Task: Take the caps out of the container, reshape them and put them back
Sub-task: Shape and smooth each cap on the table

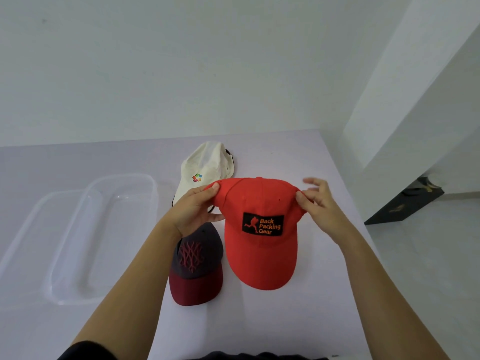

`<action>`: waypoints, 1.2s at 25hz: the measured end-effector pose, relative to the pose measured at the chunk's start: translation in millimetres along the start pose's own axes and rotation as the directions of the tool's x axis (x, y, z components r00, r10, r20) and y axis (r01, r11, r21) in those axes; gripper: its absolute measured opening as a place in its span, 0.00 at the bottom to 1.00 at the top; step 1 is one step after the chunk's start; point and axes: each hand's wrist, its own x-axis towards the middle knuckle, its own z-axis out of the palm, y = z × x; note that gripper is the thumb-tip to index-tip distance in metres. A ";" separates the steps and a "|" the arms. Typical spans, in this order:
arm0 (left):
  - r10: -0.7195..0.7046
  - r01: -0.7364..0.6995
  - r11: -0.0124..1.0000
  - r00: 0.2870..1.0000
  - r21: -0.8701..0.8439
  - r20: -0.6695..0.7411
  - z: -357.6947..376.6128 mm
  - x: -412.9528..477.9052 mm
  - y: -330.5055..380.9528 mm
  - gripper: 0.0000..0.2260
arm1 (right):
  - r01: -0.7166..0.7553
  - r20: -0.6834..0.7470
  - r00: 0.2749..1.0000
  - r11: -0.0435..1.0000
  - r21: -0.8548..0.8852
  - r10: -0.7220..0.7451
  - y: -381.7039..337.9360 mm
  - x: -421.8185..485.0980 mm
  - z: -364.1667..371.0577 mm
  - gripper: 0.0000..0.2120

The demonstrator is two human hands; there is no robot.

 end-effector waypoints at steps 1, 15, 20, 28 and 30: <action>0.009 -0.009 0.999 1.000 0.051 -0.006 0.0 0.0 0.9 0.13 | 0.054 -0.061 0.996 0.995 -0.087 -0.060 0.6 -0.1 -0.6 0.13; -0.138 0.197 0.850 0.978 0.488 -0.155 17.9 43.5 -89.7 0.11 | -0.230 0.179 0.966 0.934 0.273 0.186 58.4 13.9 39.2 0.12; -0.098 0.220 0.666 0.973 0.712 -0.209 15.5 50.2 -97.8 0.07 | -0.291 0.190 0.950 0.924 0.248 0.249 88.5 12.2 35.5 0.15; -0.092 0.314 0.582 0.942 0.750 -0.323 29.6 40.0 -82.8 0.18 | -0.108 -0.002 0.994 0.990 -0.095 0.108 123.3 -19.8 42.2 0.10; -0.270 0.384 0.779 0.919 0.496 -0.288 37.5 38.9 -90.8 0.18 | -0.144 0.027 0.989 0.988 -0.060 0.146 116.4 -13.8 51.9 0.11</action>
